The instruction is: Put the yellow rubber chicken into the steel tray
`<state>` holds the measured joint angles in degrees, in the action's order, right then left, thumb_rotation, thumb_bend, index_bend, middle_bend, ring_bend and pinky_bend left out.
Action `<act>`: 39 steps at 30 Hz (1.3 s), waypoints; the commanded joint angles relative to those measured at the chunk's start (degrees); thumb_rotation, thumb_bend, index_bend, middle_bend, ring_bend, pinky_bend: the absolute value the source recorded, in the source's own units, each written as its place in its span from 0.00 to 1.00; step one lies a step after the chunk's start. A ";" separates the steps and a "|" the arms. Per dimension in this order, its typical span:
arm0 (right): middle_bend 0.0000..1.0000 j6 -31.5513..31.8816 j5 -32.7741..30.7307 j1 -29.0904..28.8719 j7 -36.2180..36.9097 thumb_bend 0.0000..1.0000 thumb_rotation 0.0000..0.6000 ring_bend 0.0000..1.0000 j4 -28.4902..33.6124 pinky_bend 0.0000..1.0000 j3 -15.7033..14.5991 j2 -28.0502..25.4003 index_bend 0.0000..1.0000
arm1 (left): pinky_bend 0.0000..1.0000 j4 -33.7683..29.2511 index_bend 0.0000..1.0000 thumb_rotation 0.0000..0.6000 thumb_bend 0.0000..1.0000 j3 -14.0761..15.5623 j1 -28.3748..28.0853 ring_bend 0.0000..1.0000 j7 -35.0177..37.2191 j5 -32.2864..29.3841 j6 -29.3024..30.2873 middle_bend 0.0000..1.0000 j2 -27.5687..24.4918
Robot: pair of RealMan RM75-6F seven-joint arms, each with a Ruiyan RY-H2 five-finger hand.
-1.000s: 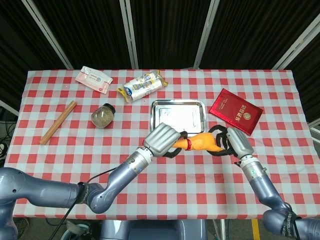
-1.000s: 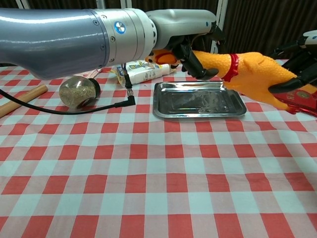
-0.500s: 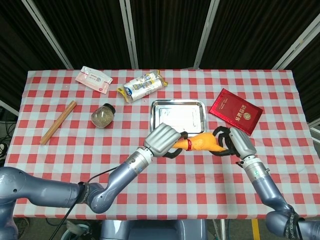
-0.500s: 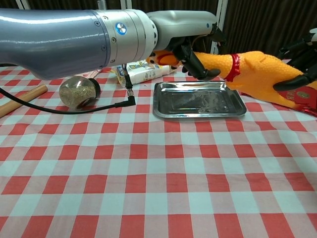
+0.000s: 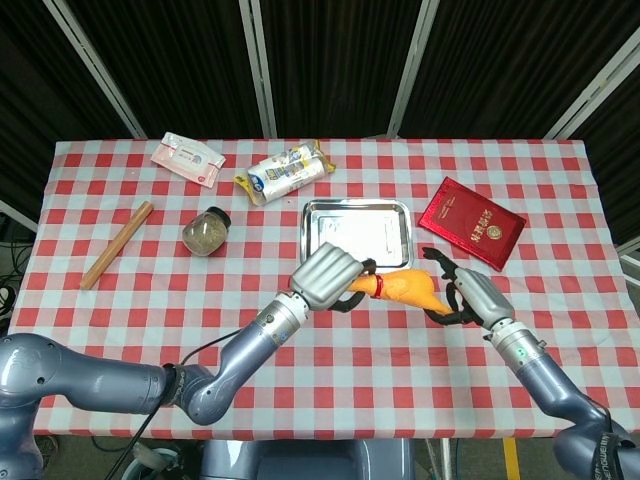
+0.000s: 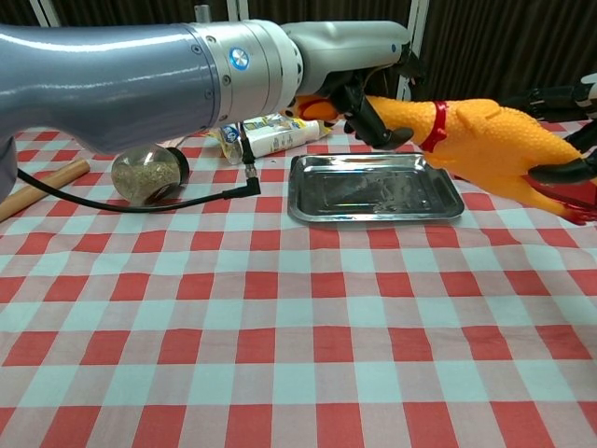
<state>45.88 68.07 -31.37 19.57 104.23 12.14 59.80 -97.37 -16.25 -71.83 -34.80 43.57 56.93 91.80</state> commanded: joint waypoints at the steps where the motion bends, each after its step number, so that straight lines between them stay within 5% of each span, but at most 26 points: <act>1: 0.11 -0.24 0.40 -0.04 0.56 0.43 1.00 0.08 -0.17 0.22 -0.13 -0.03 0.00 | 0.65 0.04 0.68 1.00 0.67 0.00 -0.05 0.61 -0.13 0.06 0.27 0.72 0.18; 5: 0.11 -0.31 0.97 -0.05 0.77 0.42 1.00 0.08 -0.27 0.21 -0.45 -0.08 0.00 | 0.65 0.58 0.68 1.00 0.67 0.17 -0.19 0.61 -1.08 0.68 1.47 0.72 0.76; 10: 0.09 -0.76 1.29 -0.08 1.05 0.26 1.00 0.07 -0.75 0.19 -0.97 -0.25 0.00 | 0.65 2.06 0.69 1.00 0.67 0.46 -0.35 0.61 -3.12 1.72 3.92 0.72 2.07; 16: 0.09 -0.71 1.41 -0.23 0.94 0.18 1.00 0.06 -1.28 0.19 -1.18 -0.09 0.00 | 0.65 2.89 0.69 1.00 0.68 0.42 -0.09 0.61 -3.94 2.34 5.32 0.73 3.17; 30: 0.10 0.15 0.31 -0.96 1.08 0.17 1.00 0.08 -1.35 0.19 -0.26 0.95 0.01 | 0.65 3.71 0.68 1.00 0.68 0.04 -0.18 0.61 -4.33 2.24 4.64 0.72 5.57; 34: 0.21 0.29 -1.14 -1.28 0.60 0.17 1.00 0.21 -1.93 0.23 0.07 1.50 0.17 | 0.65 3.60 0.68 1.00 0.68 -0.30 -0.24 0.61 -4.40 2.12 4.50 0.72 5.96; 39: 0.59 1.35 -3.61 -1.44 -0.64 0.21 1.00 0.61 -2.68 0.61 0.60 2.43 0.71 | 0.65 3.06 0.68 1.00 0.68 -0.61 -0.08 0.61 -4.06 1.67 3.99 0.72 5.92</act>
<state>46.62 65.16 -32.79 19.35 101.84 12.46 61.81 -94.26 -16.84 -71.94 -38.91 45.28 60.98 97.75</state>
